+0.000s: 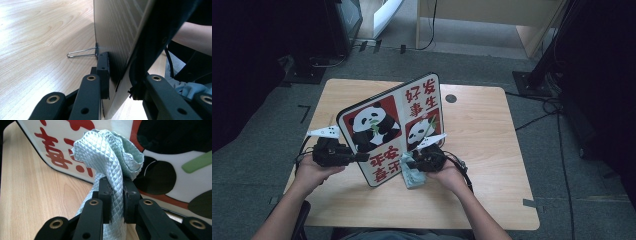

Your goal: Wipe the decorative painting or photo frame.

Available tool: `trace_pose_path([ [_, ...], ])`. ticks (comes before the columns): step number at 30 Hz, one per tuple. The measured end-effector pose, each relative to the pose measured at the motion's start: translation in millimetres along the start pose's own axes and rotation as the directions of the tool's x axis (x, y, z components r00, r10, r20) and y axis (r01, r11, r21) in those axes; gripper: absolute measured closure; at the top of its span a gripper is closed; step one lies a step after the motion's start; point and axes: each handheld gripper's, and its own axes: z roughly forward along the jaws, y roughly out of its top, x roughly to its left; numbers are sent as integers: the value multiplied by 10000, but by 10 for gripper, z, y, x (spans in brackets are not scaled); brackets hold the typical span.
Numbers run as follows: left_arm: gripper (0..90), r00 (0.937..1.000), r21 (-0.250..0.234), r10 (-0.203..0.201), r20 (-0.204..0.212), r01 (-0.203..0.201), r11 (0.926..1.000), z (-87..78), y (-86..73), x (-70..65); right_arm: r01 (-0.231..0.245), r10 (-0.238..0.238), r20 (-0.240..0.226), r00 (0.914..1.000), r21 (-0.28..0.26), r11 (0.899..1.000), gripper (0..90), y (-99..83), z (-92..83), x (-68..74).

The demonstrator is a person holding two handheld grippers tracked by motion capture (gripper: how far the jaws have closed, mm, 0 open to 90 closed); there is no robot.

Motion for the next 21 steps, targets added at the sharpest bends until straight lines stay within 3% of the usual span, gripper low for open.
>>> trace_pose_path([
  [11, 750, 10000, -28, 68, -45, -68, 10000, 4, 1, -1, -273, 280, -300, 9992, 224, 9994, 810, 50, -22, -4],
  [17, 751, 9999, -90, 87, -127, -88, 9999, 9, 2, -3, 8, -27, -346, 9994, -522, 9986, 810, 214, -225, 57],
  [21, 750, 9998, -134, 117, -171, -120, 9998, 13, 3, -3, -43, 20, -298, 9996, -792, 9969, 810, 306, -336, 81],
])
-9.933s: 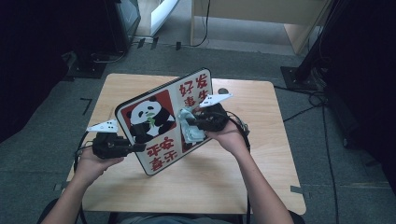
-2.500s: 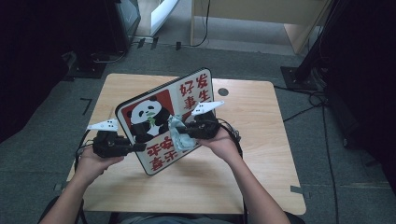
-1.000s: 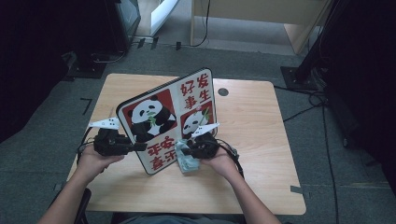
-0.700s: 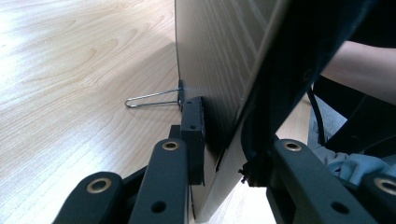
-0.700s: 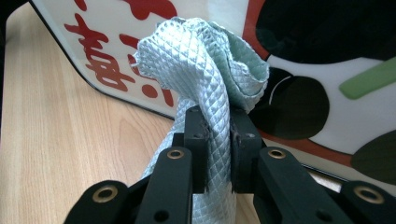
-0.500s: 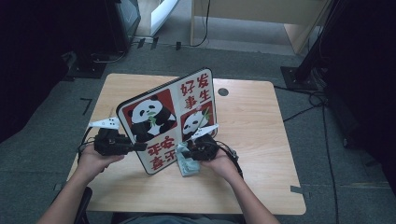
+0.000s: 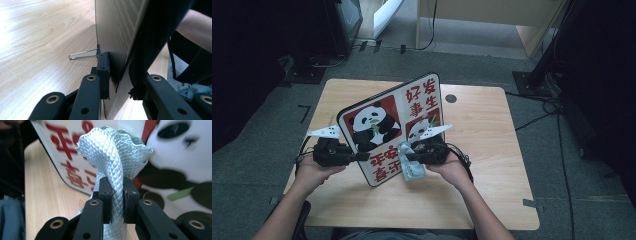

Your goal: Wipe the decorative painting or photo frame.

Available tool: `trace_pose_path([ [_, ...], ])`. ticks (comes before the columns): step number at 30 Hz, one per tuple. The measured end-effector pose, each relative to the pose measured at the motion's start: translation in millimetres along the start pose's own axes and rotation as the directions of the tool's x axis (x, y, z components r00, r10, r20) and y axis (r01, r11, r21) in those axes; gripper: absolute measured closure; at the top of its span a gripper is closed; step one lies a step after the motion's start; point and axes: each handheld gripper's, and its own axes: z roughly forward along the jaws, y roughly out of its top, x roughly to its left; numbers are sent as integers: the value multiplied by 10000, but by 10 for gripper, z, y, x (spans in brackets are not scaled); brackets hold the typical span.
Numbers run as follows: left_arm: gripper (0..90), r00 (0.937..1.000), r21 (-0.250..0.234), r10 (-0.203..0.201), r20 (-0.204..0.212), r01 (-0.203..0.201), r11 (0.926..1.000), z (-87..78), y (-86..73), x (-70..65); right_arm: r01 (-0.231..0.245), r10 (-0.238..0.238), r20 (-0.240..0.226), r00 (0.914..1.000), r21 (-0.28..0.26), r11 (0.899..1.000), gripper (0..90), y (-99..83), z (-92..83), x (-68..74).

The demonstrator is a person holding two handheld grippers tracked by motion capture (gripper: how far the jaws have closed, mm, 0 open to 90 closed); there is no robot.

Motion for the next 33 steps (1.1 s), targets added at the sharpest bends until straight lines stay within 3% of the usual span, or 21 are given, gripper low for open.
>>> trace_pose_path([
  [5, 751, 9999, -117, 112, -58, -112, 9999, 4, -8, -4, -5, 9, 87, 10000, -458, 9990, 813, 231, -181, 71],
  [11, 756, 9999, -147, -8, -118, 6, 9999, 1, -17, -16, 430, -428, 51, 9991, -652, 9969, 813, 465, -253, 169],
  [20, 761, 9996, -217, -23, -288, 17, 9998, 2, -25, -38, 982, -1011, -126, 9948, -1492, 9839, 813, 930, -427, 317],
  [26, 763, 9996, -211, -13, -294, 6, 9998, 2, -22, -36, 1136, -1190, -214, 9927, -1725, 9784, 812, 1065, -465, 331],
  [33, 777, 9986, -104, -72, -530, 67, 9999, -6, -10, -55, 1338, -1407, -131, 9900, -2341, 9630, 812, 1217, -535, 355],
])
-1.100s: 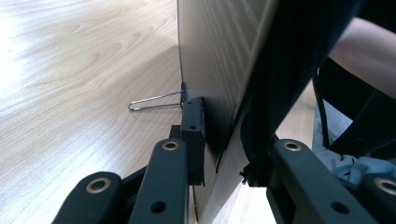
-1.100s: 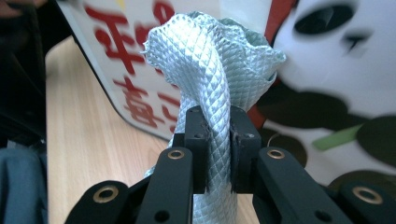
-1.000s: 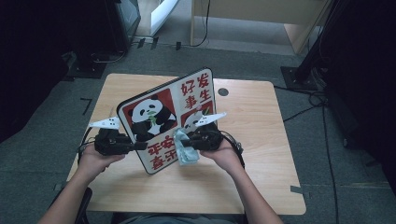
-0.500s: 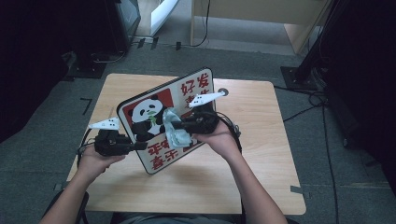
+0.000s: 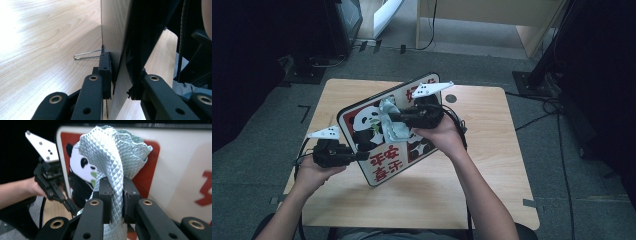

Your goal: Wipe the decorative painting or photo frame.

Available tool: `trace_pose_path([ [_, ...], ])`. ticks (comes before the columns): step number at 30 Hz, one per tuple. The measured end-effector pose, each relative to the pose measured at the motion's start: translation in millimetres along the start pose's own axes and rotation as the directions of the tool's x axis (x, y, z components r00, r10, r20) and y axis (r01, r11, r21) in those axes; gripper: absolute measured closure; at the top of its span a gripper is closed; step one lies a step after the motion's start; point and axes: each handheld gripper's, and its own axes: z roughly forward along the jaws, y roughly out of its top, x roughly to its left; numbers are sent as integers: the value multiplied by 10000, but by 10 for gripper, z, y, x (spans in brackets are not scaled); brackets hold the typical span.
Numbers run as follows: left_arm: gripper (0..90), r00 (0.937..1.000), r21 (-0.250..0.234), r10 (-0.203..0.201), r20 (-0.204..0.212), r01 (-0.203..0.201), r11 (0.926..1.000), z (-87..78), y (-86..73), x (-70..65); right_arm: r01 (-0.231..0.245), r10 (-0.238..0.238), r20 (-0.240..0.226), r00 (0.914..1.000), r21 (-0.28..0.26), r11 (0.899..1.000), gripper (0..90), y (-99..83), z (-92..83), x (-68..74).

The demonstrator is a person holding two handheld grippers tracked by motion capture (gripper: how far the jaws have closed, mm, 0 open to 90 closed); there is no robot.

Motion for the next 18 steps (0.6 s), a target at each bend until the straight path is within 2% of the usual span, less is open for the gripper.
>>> trace_pose_path([
  [6, 790, 9999, -10, -58, -118, 58, 10000, -9, -7, -5, 93, -89, 81, 9999, -431, 9990, 811, 75, -23, -25],
  [13, 792, 9998, -48, 30, -186, -31, 10000, -8, -9, -14, 293, -286, 327, 9991, -228, 9993, 808, 71, 33, -56],
  [18, 791, 9998, -30, 44, -216, -45, 10000, -10, -11, -20, 286, -280, 304, 9991, -197, 9994, 809, 56, 57, -60],
])
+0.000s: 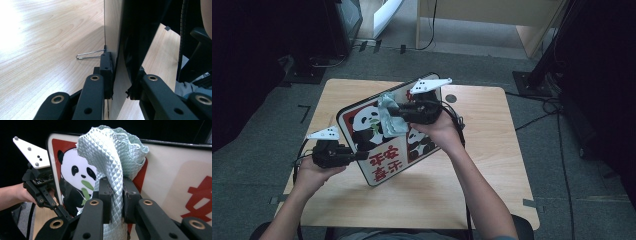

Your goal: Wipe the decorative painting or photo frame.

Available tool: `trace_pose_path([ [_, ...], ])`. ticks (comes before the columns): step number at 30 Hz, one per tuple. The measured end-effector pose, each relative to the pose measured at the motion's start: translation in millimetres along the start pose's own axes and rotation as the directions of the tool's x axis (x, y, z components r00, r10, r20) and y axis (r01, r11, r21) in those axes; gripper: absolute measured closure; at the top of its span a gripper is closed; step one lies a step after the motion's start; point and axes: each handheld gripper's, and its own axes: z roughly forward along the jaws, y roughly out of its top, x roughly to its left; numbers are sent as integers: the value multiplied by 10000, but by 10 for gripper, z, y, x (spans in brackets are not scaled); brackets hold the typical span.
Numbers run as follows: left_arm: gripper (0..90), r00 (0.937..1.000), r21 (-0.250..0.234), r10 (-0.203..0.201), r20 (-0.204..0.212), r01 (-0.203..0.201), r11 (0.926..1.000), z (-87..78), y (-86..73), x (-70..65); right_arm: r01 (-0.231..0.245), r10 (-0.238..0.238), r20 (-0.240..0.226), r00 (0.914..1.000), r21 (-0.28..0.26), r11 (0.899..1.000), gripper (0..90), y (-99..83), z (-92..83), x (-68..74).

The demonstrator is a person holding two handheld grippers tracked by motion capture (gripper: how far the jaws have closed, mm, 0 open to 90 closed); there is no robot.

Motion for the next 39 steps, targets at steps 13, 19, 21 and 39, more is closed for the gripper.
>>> trace_pose_path([
  [13, 791, 10000, 39, 29, -49, -29, 10000, -3, -5, -11, -25, 27, -140, 9999, 194, 9998, 808, -113, 52, 0],
  [19, 790, 10000, 36, 20, -37, -20, 10000, -2, -3, -14, -38, 43, -162, 9999, 312, 9995, 808, -158, 58, -6],
  [21, 790, 10000, 32, 18, -28, -18, 10000, -2, -3, -11, -57, 62, -158, 9999, 327, 9995, 808, -168, 61, -6],
  [39, 783, 9999, 91, 111, 128, -112, 9999, -1, 6, 9, -203, 204, -12, 9998, 720, 9972, 806, -360, 104, 13],
])
